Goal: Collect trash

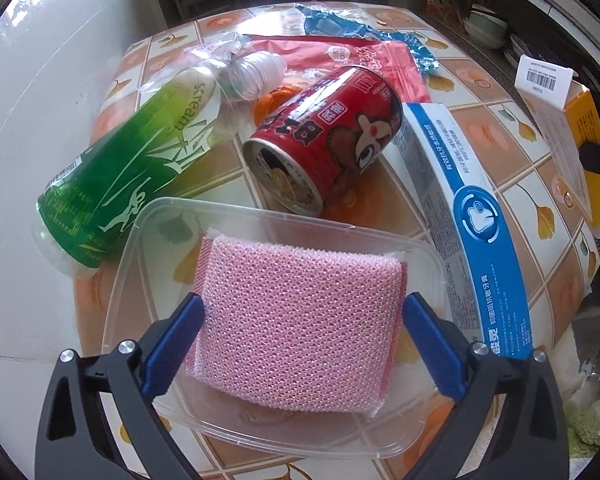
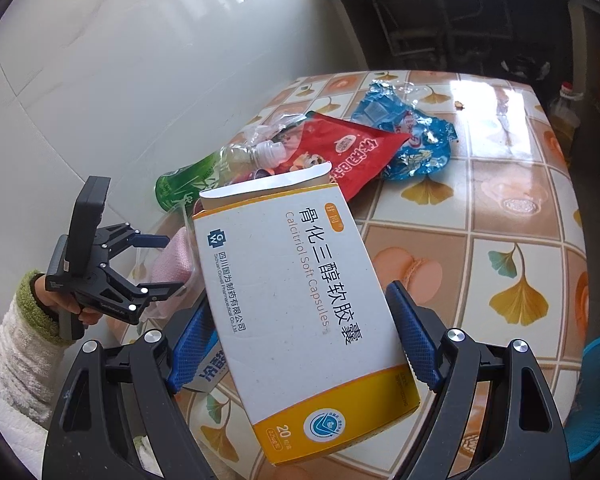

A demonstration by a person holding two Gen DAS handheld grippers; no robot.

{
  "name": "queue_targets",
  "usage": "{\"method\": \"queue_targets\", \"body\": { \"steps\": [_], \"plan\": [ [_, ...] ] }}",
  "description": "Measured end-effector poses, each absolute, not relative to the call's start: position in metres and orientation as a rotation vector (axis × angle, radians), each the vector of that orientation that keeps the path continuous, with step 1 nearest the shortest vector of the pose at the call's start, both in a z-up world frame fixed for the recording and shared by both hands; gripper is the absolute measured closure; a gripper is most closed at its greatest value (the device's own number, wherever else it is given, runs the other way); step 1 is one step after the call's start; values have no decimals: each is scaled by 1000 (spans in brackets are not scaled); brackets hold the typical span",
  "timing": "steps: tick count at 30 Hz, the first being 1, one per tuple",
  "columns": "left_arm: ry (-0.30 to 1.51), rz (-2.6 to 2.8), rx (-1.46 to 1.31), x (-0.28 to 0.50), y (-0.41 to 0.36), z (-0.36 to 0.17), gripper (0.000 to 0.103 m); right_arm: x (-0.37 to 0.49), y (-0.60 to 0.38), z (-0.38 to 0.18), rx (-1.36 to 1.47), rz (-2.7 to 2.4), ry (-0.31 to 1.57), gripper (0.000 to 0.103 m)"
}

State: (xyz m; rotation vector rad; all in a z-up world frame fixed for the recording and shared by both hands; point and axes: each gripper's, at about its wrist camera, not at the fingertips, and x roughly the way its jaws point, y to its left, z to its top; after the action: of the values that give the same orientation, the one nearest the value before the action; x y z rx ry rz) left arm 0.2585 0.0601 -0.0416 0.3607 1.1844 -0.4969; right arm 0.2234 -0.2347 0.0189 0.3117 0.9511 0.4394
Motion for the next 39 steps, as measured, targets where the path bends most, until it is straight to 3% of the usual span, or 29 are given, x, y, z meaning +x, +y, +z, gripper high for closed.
{"method": "queue_targets", "body": {
  "steps": [32,39],
  "plan": [
    [1359,-555,395,293,50,-54,4,230,-215,8,330,509,999,25],
    [1301,-515,363,285,56,-41,16,227,-218,10,343,505,992,25]
  ]
}}
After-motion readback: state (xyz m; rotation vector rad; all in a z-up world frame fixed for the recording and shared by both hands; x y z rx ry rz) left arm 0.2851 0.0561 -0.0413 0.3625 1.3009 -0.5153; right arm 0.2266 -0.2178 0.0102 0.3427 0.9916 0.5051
